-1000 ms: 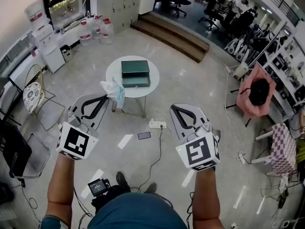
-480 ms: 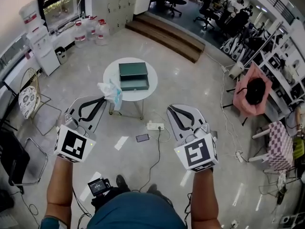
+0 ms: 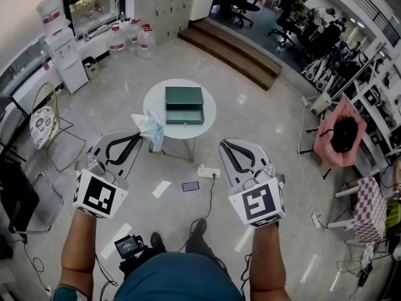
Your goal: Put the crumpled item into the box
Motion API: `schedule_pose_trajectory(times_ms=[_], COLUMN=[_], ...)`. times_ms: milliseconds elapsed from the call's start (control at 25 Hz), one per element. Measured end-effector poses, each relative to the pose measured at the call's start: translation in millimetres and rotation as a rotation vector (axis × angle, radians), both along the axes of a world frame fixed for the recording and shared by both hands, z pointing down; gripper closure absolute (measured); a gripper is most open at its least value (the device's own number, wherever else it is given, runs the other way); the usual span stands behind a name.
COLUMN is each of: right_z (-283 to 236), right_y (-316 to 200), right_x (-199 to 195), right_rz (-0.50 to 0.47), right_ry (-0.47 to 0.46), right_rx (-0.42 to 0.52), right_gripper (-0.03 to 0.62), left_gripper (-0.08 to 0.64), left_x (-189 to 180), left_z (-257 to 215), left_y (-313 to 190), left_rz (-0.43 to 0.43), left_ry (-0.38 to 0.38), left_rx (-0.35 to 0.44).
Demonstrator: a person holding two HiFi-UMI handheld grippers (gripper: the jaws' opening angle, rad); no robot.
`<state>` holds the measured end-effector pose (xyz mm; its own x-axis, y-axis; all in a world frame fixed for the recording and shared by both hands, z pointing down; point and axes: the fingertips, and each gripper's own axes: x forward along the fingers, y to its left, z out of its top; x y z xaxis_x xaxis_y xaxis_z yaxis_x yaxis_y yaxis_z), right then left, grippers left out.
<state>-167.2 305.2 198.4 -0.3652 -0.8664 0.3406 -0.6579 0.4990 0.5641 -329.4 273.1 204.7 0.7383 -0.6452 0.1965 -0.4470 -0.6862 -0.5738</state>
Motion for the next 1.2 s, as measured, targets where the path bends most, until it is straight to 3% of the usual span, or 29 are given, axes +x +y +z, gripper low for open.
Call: schedule_pose_trajectory(times_ms=[120,480,760,1080,1200], right_z=[9.1,16.1,15.7,20.2,23.0], right_y=[-25.1,-83.3,-111.1,-116.0,-122.1], right_x=[14.3,107.0,211.5,238.6,279.1], right_rz=[-0.045,-0.160,-0.213,-0.206,-0.178], right_ry=[-0.013,-0.057,-0.075,-0.088,-0.099], right_rx=[-0.002,-0.011,-0.012,0.005,-0.005], right_gripper=[0.552,0.552,0.552,0.552,0.552], left_gripper=[0.540,0.540,0.540,0.540,0.540], left_x=[14.2,111.0,213.6,238.3,278.5], left_z=[8.9,4.2,1.9,7.8,7.7], left_y=[-14.3,-48.7,-66.6,-72.7,-84.6], left_rz=[-0.038,-0.135,-0.197,-0.194,-0.164], left_ry=[-0.013,-0.052,-0.072,-0.079,-0.094], left_rx=[-0.012,0.001,-0.005,-0.002,0.001])
